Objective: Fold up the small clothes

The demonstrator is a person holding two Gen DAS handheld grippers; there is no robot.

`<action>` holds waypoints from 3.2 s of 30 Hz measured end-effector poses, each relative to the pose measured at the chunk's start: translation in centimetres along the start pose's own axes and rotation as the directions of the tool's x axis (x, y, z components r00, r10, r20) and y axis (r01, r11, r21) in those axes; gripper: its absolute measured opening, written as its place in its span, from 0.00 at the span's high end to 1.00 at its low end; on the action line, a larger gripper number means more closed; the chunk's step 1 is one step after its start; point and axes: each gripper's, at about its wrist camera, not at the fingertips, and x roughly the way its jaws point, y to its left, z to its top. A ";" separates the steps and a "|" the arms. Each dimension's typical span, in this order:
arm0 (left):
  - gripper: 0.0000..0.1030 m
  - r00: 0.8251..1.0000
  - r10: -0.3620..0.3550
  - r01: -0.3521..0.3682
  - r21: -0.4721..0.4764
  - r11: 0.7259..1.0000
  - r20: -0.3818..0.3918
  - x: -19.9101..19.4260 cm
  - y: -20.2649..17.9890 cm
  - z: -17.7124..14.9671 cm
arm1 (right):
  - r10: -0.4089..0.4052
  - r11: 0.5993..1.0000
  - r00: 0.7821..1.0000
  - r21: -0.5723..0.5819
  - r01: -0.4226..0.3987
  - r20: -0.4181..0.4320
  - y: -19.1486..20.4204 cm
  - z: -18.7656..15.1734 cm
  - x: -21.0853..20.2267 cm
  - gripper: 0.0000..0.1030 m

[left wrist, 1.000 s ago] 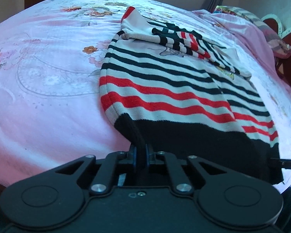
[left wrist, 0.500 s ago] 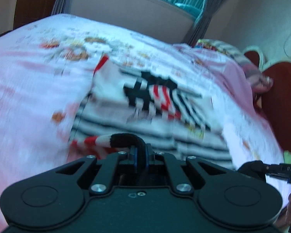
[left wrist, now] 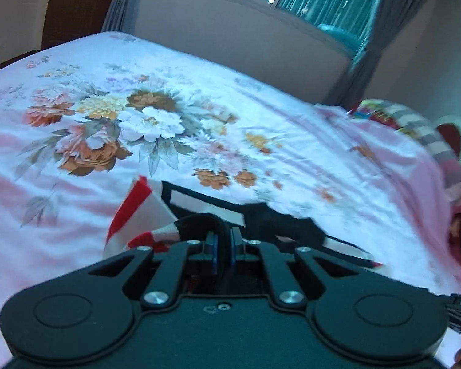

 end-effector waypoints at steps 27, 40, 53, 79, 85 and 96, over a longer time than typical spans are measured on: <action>0.49 0.973 0.208 -0.156 0.384 0.910 -0.096 7.0 2.2 -2.1 | -0.217 0.901 0.973 -0.399 0.169 -0.077 -0.8 -1.6 7.2 0.36; 0.92 0.984 0.172 -0.140 0.394 0.908 -0.047 7.3 1.0 -3.0 | -0.213 0.836 0.977 -0.520 0.175 -0.014 -0.9 -2.0 7.4 0.36; 0.95 0.991 0.132 -0.134 0.328 0.935 0.027 5.4 0.9 -2.2 | -0.148 0.840 0.978 -0.504 0.203 0.147 1.5 -0.8 6.6 0.97; 0.64 0.977 0.201 -0.162 0.361 0.918 -0.075 9.6 -2.4 -4.0 | -0.214 0.788 0.977 -0.592 0.168 -0.008 6.0 -4.7 11.5 0.95; 0.65 0.978 0.196 -0.160 0.350 0.923 -0.068 7.6 -2.6 -4.4 | -0.206 0.810 0.978 -0.565 0.156 -0.025 6.1 -5.5 10.9 0.94; 0.57 0.985 0.172 -0.151 0.378 0.913 -0.023 1.7 -2.1 -8.9 | -0.156 0.796 0.986 -0.599 0.092 -0.055 7.4 -11.1 7.3 0.94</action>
